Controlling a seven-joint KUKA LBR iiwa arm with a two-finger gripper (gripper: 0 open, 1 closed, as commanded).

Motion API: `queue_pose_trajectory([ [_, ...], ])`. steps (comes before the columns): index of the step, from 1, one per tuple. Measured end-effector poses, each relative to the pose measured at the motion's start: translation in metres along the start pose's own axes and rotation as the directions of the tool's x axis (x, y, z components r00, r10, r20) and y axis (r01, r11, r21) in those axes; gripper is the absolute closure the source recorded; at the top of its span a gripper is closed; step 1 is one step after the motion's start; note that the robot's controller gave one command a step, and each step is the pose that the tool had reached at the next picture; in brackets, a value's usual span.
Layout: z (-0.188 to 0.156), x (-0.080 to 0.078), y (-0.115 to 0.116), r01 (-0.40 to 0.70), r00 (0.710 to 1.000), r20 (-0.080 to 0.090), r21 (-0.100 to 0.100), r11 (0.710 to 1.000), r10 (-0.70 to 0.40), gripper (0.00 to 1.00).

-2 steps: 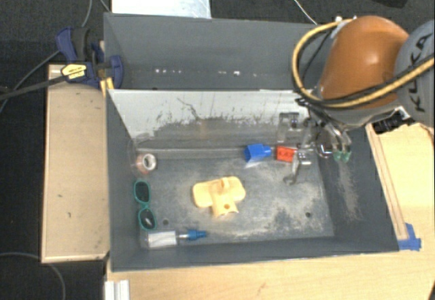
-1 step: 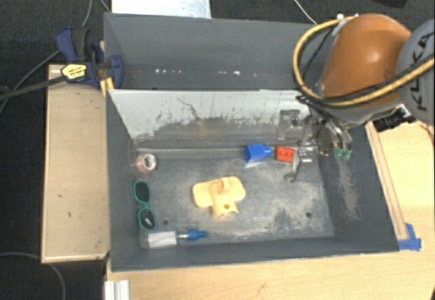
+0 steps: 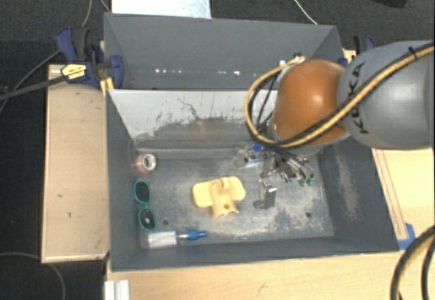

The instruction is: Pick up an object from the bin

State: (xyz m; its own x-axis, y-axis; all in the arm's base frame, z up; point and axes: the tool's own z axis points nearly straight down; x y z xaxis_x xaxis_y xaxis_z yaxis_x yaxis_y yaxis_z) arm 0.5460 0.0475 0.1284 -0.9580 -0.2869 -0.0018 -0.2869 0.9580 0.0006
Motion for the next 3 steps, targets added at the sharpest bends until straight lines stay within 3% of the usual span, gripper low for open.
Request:
queue_pose_trajectory([
  [1, -0.028, 0.027, 0.043, 0.345, 0.939, 0.005, 0.002, 0.939, -0.345, 0.00],
  [2, 0.009, -0.006, 0.044, 0.258, 0.966, 0.006, 0.000, 0.966, -0.258, 0.00],
  [3, 0.058, -0.017, 0.045, 0.564, 0.826, 0.006, 0.003, 0.826, -0.564, 0.00],
])
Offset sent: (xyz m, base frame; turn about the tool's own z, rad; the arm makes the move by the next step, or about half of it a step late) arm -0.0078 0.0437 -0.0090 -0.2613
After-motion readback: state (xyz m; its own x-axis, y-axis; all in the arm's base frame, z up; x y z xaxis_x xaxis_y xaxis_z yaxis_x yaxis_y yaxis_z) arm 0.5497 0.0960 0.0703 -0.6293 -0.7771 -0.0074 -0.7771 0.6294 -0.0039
